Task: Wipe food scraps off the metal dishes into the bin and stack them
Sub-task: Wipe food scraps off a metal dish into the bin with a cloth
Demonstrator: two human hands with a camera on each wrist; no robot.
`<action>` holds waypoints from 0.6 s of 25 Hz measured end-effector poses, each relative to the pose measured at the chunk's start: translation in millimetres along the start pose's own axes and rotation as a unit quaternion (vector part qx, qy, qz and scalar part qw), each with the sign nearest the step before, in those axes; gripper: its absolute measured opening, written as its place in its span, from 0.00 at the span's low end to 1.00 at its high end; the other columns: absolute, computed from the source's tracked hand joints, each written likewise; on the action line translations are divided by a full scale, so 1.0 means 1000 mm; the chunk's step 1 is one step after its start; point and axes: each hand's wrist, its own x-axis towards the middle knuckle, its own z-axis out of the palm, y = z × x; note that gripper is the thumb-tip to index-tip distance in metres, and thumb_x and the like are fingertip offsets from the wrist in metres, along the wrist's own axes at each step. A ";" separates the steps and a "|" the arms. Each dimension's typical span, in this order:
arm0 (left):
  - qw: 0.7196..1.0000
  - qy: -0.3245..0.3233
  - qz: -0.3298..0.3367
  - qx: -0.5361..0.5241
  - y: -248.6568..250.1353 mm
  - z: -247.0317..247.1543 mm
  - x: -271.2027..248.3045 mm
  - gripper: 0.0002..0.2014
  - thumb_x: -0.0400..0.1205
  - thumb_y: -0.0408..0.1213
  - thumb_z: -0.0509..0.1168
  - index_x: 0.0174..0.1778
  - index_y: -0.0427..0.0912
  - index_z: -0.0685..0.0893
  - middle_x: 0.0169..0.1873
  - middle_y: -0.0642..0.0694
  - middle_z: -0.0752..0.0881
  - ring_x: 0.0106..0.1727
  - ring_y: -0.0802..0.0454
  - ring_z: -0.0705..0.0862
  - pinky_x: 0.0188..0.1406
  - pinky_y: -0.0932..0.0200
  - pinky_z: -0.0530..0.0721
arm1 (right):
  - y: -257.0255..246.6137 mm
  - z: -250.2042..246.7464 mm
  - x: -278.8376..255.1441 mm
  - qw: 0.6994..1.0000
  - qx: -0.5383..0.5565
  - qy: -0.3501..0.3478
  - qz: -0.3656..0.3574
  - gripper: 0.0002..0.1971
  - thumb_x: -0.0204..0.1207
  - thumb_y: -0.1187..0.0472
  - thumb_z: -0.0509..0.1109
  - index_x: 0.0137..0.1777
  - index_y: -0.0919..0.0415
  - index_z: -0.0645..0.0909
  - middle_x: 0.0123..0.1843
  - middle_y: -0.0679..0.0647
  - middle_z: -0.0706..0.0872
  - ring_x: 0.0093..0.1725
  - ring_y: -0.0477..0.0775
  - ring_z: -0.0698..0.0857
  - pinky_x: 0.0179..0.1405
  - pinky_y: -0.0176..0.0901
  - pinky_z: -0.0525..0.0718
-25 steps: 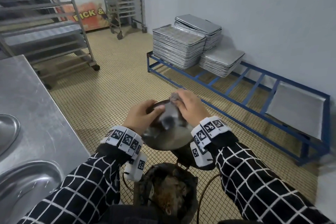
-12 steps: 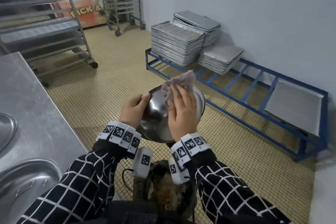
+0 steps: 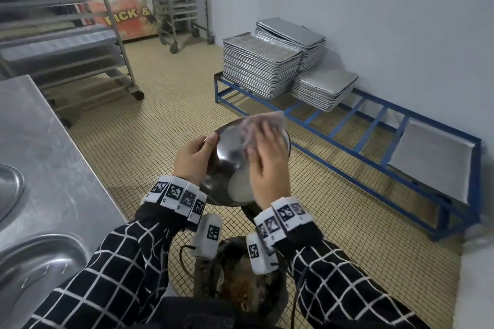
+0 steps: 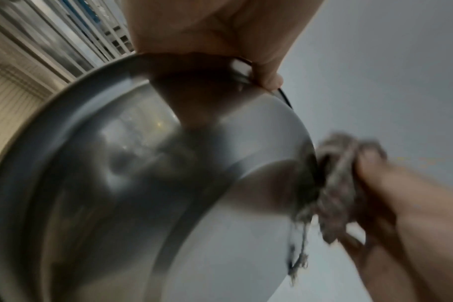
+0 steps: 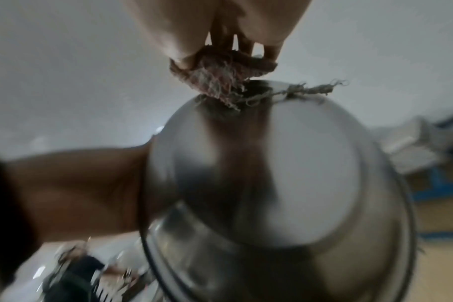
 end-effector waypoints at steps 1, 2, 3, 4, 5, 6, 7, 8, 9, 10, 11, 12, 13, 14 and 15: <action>1.000 -0.007 0.010 0.008 -0.001 0.002 0.000 0.18 0.84 0.48 0.61 0.40 0.38 0.85 0.40 0.31 0.86 0.41 0.41 0.82 0.52 0.38 0.82 | -0.002 0.006 0.000 0.997 -0.060 -0.017 -0.043 0.24 0.85 0.50 0.52 0.79 0.52 0.65 0.81 0.49 0.65 0.82 0.51 0.58 0.81 0.54 0.58; 1.000 -0.012 0.016 0.012 0.000 0.003 -0.002 0.17 0.84 0.48 0.60 0.38 0.39 0.84 0.39 0.32 0.86 0.41 0.40 0.82 0.51 0.39 0.82 | 0.000 0.009 0.001 0.994 -0.094 -0.022 -0.058 0.24 0.84 0.50 0.52 0.80 0.53 0.65 0.82 0.49 0.65 0.83 0.52 0.57 0.81 0.55 0.57; 1.000 -0.012 0.016 0.011 -0.001 0.003 -0.002 0.17 0.85 0.49 0.60 0.38 0.41 0.84 0.39 0.34 0.86 0.42 0.39 0.83 0.51 0.41 0.83 | 0.003 0.008 0.003 0.994 -0.097 -0.014 -0.047 0.25 0.84 0.50 0.52 0.80 0.53 0.64 0.82 0.50 0.65 0.83 0.53 0.58 0.81 0.56 0.59; 1.000 -0.013 0.011 0.002 -0.002 0.001 -0.002 0.17 0.85 0.50 0.59 0.38 0.43 0.85 0.39 0.37 0.86 0.44 0.38 0.84 0.52 0.41 0.84 | 0.007 0.006 0.004 0.997 -0.072 0.002 -0.016 0.25 0.85 0.50 0.52 0.80 0.54 0.64 0.82 0.50 0.65 0.82 0.53 0.60 0.79 0.57 0.63; 1.000 -0.014 0.006 -0.007 -0.004 -0.001 -0.002 0.18 0.84 0.51 0.59 0.40 0.43 0.86 0.40 0.38 0.88 0.46 0.38 0.86 0.52 0.41 0.85 | 0.011 0.001 0.004 0.998 -0.033 0.025 0.036 0.24 0.85 0.50 0.52 0.80 0.54 0.64 0.81 0.50 0.64 0.80 0.52 0.63 0.76 0.56 0.70; 1.000 -0.017 0.002 -0.014 -0.006 -0.004 -0.002 0.18 0.84 0.52 0.58 0.43 0.43 0.86 0.41 0.38 0.88 0.47 0.38 0.87 0.53 0.40 0.85 | 0.014 -0.005 0.005 0.993 0.011 0.046 0.107 0.23 0.85 0.51 0.53 0.79 0.53 0.66 0.80 0.52 0.64 0.76 0.50 0.67 0.71 0.53 0.75; 1.000 -0.017 0.004 -0.017 -0.008 -0.006 -0.003 0.19 0.85 0.52 0.58 0.45 0.42 0.86 0.42 0.38 0.89 0.47 0.38 0.87 0.53 0.41 0.86 | 0.023 -0.008 0.004 0.980 0.050 0.053 0.187 0.22 0.86 0.51 0.54 0.78 0.51 0.67 0.78 0.53 0.65 0.70 0.48 0.70 0.66 0.49 0.78; 1.000 -0.018 0.010 -0.019 -0.007 -0.008 -0.005 0.19 0.85 0.52 0.57 0.46 0.40 0.86 0.43 0.37 0.89 0.47 0.38 0.87 0.53 0.41 0.86 | 0.030 -0.012 0.004 0.958 0.082 0.047 0.271 0.21 0.86 0.50 0.53 0.77 0.48 0.69 0.75 0.54 0.67 0.65 0.47 0.72 0.62 0.46 0.78; 1.000 -0.018 0.015 -0.018 -0.009 -0.009 -0.006 0.21 0.85 0.53 0.57 0.45 0.39 0.86 0.42 0.36 0.88 0.47 0.38 0.87 0.53 0.40 0.85 | 0.038 -0.015 0.002 0.928 0.127 0.038 0.349 0.19 0.86 0.49 0.54 0.76 0.46 0.70 0.72 0.54 0.70 0.62 0.48 0.74 0.62 0.45 0.76; 0.999 -0.023 0.016 -0.022 -0.008 -0.009 -0.009 0.23 0.83 0.55 0.56 0.43 0.38 0.85 0.40 0.37 0.88 0.45 0.39 0.87 0.52 0.40 0.86 | 0.042 -0.017 0.000 0.886 0.197 0.040 0.419 0.18 0.85 0.47 0.55 0.73 0.45 0.73 0.70 0.55 0.74 0.61 0.51 0.76 0.63 0.48 0.76; 0.999 -0.024 0.015 -0.024 -0.009 -0.010 -0.010 0.26 0.82 0.58 0.55 0.40 0.38 0.84 0.36 0.38 0.88 0.42 0.43 0.88 0.50 0.43 0.86 | 0.044 -0.021 0.000 0.826 0.290 0.051 0.481 0.18 0.84 0.45 0.57 0.70 0.45 0.76 0.68 0.56 0.77 0.63 0.55 0.78 0.65 0.54 0.78; 0.999 -0.029 0.014 -0.022 -0.006 -0.009 -0.013 0.27 0.81 0.60 0.53 0.36 0.38 0.83 0.32 0.42 0.87 0.37 0.51 0.88 0.47 0.50 0.86 | 0.043 -0.028 0.001 0.753 0.387 0.057 0.529 0.19 0.82 0.42 0.59 0.66 0.50 0.78 0.66 0.58 0.80 0.65 0.60 0.79 0.65 0.61 0.79; 0.999 -0.029 0.018 -0.017 -0.007 -0.007 -0.014 0.28 0.81 0.60 0.51 0.33 0.39 0.81 0.29 0.46 0.84 0.33 0.59 0.86 0.46 0.58 0.83 | 0.041 -0.034 0.002 0.693 0.464 0.058 0.550 0.21 0.81 0.40 0.60 0.62 0.55 0.79 0.65 0.62 0.80 0.66 0.63 0.79 0.65 0.65 0.79; 0.999 -0.028 0.026 -0.013 -0.010 -0.007 -0.014 0.27 0.81 0.59 0.51 0.29 0.40 0.79 0.29 0.48 0.82 0.33 0.62 0.83 0.46 0.62 0.78 | 0.038 -0.042 0.003 0.656 0.512 0.048 0.552 0.22 0.81 0.40 0.60 0.59 0.58 0.78 0.64 0.65 0.80 0.66 0.66 0.79 0.65 0.67 0.78; 0.999 -0.026 0.045 -0.014 -0.014 -0.006 -0.013 0.27 0.81 0.59 0.54 0.26 0.41 0.78 0.31 0.48 0.81 0.37 0.60 0.81 0.49 0.60 0.75 | 0.035 -0.049 0.005 0.640 0.538 0.034 0.548 0.20 0.81 0.43 0.62 0.57 0.61 0.78 0.63 0.67 0.80 0.64 0.67 0.80 0.64 0.68 0.79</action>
